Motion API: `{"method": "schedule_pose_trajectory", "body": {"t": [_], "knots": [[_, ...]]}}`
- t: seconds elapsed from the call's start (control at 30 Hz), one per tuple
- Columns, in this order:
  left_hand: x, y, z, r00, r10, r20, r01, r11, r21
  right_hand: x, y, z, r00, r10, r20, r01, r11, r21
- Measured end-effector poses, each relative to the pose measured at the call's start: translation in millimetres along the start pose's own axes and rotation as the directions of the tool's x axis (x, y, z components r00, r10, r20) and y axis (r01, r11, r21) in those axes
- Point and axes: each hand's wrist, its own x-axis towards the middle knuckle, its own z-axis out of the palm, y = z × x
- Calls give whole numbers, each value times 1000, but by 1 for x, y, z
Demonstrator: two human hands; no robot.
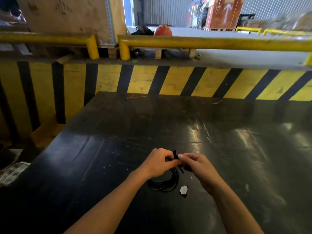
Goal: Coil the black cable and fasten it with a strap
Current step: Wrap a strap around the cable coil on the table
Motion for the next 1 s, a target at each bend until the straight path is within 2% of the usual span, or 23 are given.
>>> {"method": "schedule_pose_trajectory", "body": {"t": [0.1, 0.23, 0.57, 0.7, 0.83, 1.0], "knots": [[8, 5, -7, 1000, 25, 17, -26, 996, 83, 1, -10, -9, 999, -30, 12, 31, 998, -57], [15, 11, -16, 998, 52, 31, -55, 993, 100, 6, -24, -11, 997, -71, 28, 73, 994, -79], [11, 22, -25, 990, 94, 110, -110, 983, 148, 6, -27, -2, 996, -82, -35, 82, 996, 24], [10, 27, -31, 985, 100, 137, -120, 982, 149, 4, -33, 0, 989, -123, -82, 120, 992, -39], [12, 34, -37, 977, 109, 183, -149, 964, 221, 3, -39, 3, 980, -164, -110, 154, 984, -93], [11, 39, -44, 956, 126, 265, -185, 959, 213, 2, -38, 5, 986, -120, -114, 103, 984, -145]]}}
